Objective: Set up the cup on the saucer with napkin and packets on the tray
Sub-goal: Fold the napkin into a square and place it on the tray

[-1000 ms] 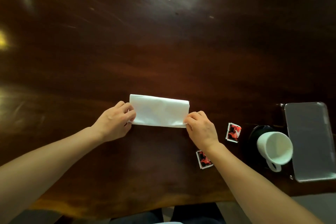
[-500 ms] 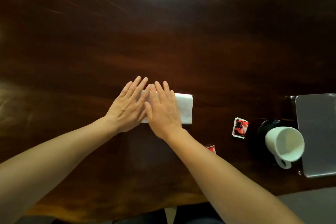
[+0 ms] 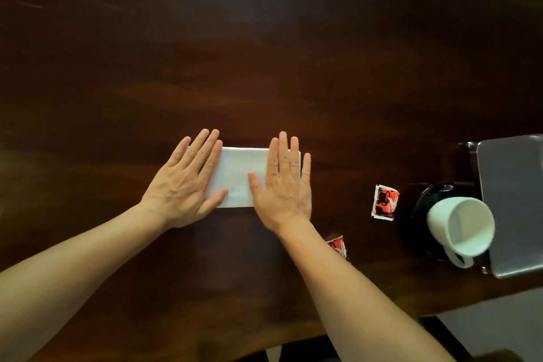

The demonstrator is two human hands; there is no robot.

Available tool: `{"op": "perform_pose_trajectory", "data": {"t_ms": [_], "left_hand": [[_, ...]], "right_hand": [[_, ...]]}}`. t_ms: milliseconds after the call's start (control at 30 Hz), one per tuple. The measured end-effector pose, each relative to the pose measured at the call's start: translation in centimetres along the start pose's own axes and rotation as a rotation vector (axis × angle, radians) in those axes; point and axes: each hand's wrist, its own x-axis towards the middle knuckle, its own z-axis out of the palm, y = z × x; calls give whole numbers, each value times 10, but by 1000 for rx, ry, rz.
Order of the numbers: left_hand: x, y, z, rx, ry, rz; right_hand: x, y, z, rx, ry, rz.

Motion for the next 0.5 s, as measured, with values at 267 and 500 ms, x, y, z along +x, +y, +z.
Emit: {"op": "perform_pose_trajectory", "data": {"t_ms": [267, 500], "left_hand": [[-5, 0, -1, 12, 11, -17], [-19, 6, 0, -16, -35, -76]], "right_hand": [[-4, 23, -2, -29, -29, -23], [-3, 37, -9, -90, -70, -118]]}}
